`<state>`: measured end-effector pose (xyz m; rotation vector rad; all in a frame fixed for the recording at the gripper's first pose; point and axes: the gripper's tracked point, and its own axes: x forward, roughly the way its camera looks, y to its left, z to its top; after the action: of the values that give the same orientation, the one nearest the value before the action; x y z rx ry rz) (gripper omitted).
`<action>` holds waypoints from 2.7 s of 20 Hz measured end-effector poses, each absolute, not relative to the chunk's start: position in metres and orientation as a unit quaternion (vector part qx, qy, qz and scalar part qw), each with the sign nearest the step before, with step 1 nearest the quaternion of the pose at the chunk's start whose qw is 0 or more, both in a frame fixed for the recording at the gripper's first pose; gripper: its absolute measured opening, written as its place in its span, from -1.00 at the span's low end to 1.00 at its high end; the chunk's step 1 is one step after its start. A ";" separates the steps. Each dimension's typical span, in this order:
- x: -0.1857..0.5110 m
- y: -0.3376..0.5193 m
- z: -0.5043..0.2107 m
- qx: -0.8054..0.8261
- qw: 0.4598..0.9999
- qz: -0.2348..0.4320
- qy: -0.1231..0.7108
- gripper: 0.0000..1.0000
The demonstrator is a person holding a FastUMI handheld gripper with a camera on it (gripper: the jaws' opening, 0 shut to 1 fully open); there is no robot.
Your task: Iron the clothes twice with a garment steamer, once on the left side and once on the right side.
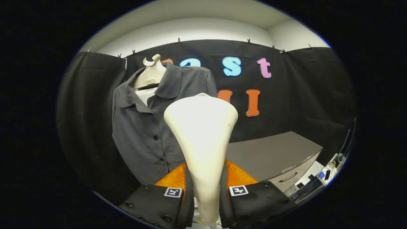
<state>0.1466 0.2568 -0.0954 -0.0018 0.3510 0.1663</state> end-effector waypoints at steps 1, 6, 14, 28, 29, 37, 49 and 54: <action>0.151 0.264 -0.097 -0.002 0.981 0.085 0.176 -0.20; 0.182 0.288 -0.105 -0.010 0.979 0.089 0.184 -0.20; 0.233 0.305 -0.117 -0.028 0.977 0.083 0.195 -0.20; 0.255 0.298 -0.160 -0.049 0.974 0.076 0.209 -0.20; 0.254 0.298 -0.164 -0.052 0.973 0.076 0.209 -0.20; 0.239 0.287 -0.209 -0.057 0.967 0.072 0.237 -0.20; 0.209 0.272 -0.284 -0.068 0.951 0.068 0.295 -0.20; 0.201 0.269 -0.308 -0.070 0.944 0.066 0.316 -0.20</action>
<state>0.2007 0.2692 -0.3075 -0.1423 0.6449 0.1343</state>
